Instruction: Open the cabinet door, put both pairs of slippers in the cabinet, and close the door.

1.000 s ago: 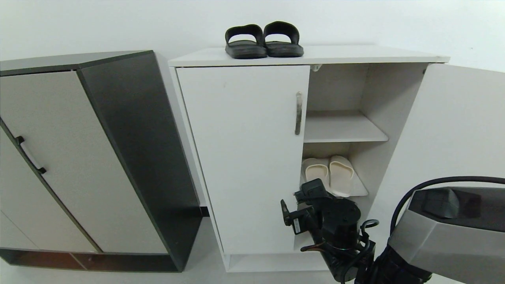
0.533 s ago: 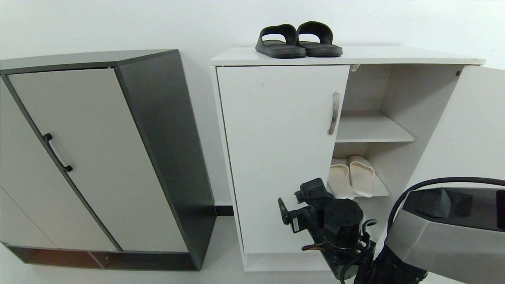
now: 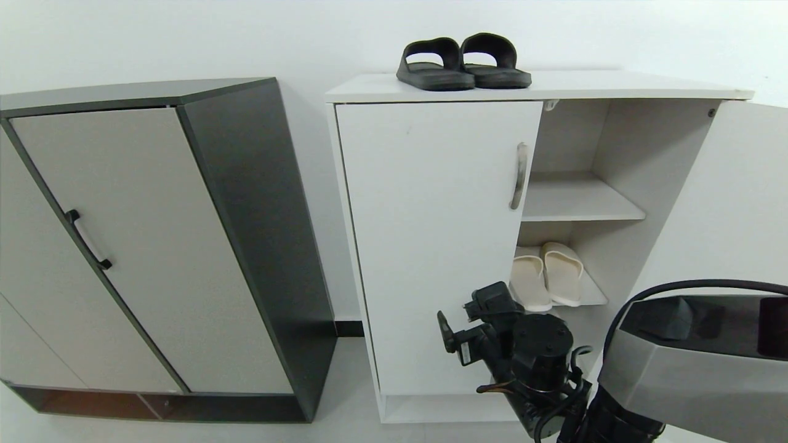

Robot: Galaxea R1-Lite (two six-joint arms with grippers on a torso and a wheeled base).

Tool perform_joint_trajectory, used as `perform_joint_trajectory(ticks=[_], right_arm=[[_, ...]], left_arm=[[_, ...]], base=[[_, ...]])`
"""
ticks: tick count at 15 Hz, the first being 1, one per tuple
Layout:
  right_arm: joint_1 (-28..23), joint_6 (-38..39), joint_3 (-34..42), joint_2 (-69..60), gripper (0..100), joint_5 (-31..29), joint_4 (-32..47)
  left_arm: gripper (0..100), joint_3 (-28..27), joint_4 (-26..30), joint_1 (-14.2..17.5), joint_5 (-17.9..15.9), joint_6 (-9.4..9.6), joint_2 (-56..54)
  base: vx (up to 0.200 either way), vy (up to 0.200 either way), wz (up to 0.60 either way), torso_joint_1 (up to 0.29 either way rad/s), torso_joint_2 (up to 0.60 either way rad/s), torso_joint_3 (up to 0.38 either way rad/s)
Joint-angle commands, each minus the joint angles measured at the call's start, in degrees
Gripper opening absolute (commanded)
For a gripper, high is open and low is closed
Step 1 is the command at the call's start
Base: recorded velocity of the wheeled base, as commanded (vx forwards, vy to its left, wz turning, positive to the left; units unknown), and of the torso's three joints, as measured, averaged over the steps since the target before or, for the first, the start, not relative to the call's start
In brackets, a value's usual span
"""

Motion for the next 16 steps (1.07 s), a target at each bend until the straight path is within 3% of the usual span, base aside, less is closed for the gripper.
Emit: perform_joint_trajectory(ticks=[1,4,8,16], right_arm=[[0.0,-0.1,-0.1,0.2,100,-0.1,-0.1],[0.0,-0.1,-0.2,0.2,100,-0.1,-0.2],[-0.5,-0.1,-0.3,0.3,100,-0.1,-0.1],[-0.5,-0.1,-0.2,0.3,100,-0.1,-0.1]], left_arm=[[0,0.0,0.0,0.0,0.0,0.01,0.0],[0,0.0,0.0,0.0,0.0,0.01,0.0],[0,0.0,0.0,0.0,0.0,0.01,0.0],[0,0.0,0.0,0.0,0.0,0.01,0.0]], base=[[0.000,0.000,0.00,0.000,0.00,0.000],[0.000,0.000,0.00,0.000,0.00,0.000],[0.000,0.000,0.00,0.018,-0.18,-0.281],[0.000,0.000,0.00,0.094,-0.49,-0.350]])
